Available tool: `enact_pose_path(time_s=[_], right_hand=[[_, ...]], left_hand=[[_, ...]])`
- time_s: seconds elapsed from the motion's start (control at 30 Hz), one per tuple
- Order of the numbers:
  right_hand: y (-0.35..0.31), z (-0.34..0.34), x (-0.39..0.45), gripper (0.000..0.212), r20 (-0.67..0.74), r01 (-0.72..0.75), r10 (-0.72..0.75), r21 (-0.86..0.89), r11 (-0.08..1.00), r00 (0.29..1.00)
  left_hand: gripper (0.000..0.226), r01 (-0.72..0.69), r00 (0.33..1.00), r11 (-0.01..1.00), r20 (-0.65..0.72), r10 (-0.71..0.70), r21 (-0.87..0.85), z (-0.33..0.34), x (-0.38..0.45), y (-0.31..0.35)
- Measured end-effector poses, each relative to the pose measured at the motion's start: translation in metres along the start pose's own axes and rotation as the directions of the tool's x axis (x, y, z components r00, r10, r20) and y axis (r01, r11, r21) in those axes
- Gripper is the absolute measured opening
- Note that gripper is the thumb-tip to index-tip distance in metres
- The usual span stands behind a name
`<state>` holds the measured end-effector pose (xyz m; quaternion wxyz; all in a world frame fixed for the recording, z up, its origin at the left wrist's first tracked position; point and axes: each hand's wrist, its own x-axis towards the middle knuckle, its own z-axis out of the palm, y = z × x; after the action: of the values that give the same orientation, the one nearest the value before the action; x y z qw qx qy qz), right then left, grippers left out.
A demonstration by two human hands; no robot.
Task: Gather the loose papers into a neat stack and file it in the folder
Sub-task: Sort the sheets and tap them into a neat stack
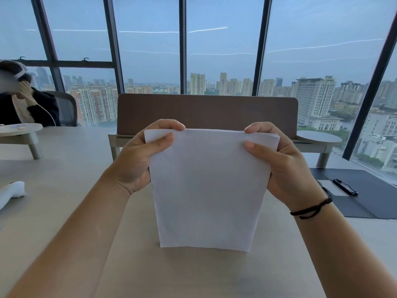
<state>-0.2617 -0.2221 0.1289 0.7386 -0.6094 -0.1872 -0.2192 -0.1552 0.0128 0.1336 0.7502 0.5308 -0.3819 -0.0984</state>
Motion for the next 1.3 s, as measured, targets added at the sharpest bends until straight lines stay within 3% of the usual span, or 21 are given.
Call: enact_pose_path(time_s=[0.37,0.5,0.63,0.73,0.8,0.93,1.07,1.17,1.23,1.3], right_hand=[[0.005,0.002,-0.002,0.011,-0.055,0.029,-0.03,-0.013,1.0,0.998],[0.02,-0.005,-0.01,0.02,-0.11,-0.02,0.016,-0.035,0.999,0.994],[0.065,-0.013,-0.041,0.017,-0.191,-0.193,0.168,-0.116,0.974,0.967],[0.099,-0.019,-0.064,0.016,-0.218,-0.332,0.298,-0.14,0.933,0.929],[0.112,-0.022,-0.069,0.021,-0.225,-0.361,0.319,-0.18,0.915,0.921],[0.112,-0.027,-0.054,0.016,-0.282,-0.339,0.268,-0.24,0.91,0.921],[0.102,-0.032,-0.03,0.014,-0.298,-0.267,0.19,-0.245,0.932,0.936],[0.121,-0.039,-0.032,0.01,-0.303,-0.316,0.234,-0.255,0.914,0.924],[0.145,-0.046,-0.045,0.005,-0.347,-0.403,0.295,-0.299,0.865,0.89],[0.164,-0.05,-0.057,0.002,-0.365,-0.46,0.336,-0.34,0.82,0.868]], left_hand=[[0.022,-0.021,0.996,0.999,-0.087,0.024,0.045,0.003,0.003,-0.003],[0.015,0.037,0.99,0.998,-0.138,-0.029,0.057,-0.001,-0.007,-0.026],[0.065,0.208,0.97,0.971,-0.155,-0.189,0.119,-0.014,-0.036,-0.086],[0.077,0.267,0.954,0.953,-0.177,-0.24,0.144,-0.021,-0.052,-0.12],[0.07,0.267,0.956,0.944,-0.18,-0.233,0.192,-0.024,-0.055,-0.13],[0.024,0.234,0.961,0.928,-0.215,-0.175,0.291,-0.023,-0.042,-0.124],[0.023,0.152,0.969,0.928,-0.235,-0.073,0.339,-0.021,-0.017,-0.113],[0.017,0.26,0.944,0.885,-0.295,-0.149,0.386,-0.028,-0.019,-0.135],[0.031,0.363,0.92,0.816,-0.314,-0.237,0.449,-0.033,-0.031,-0.158],[0.054,0.381,0.921,0.784,-0.273,-0.277,0.49,-0.038,-0.042,-0.175]])
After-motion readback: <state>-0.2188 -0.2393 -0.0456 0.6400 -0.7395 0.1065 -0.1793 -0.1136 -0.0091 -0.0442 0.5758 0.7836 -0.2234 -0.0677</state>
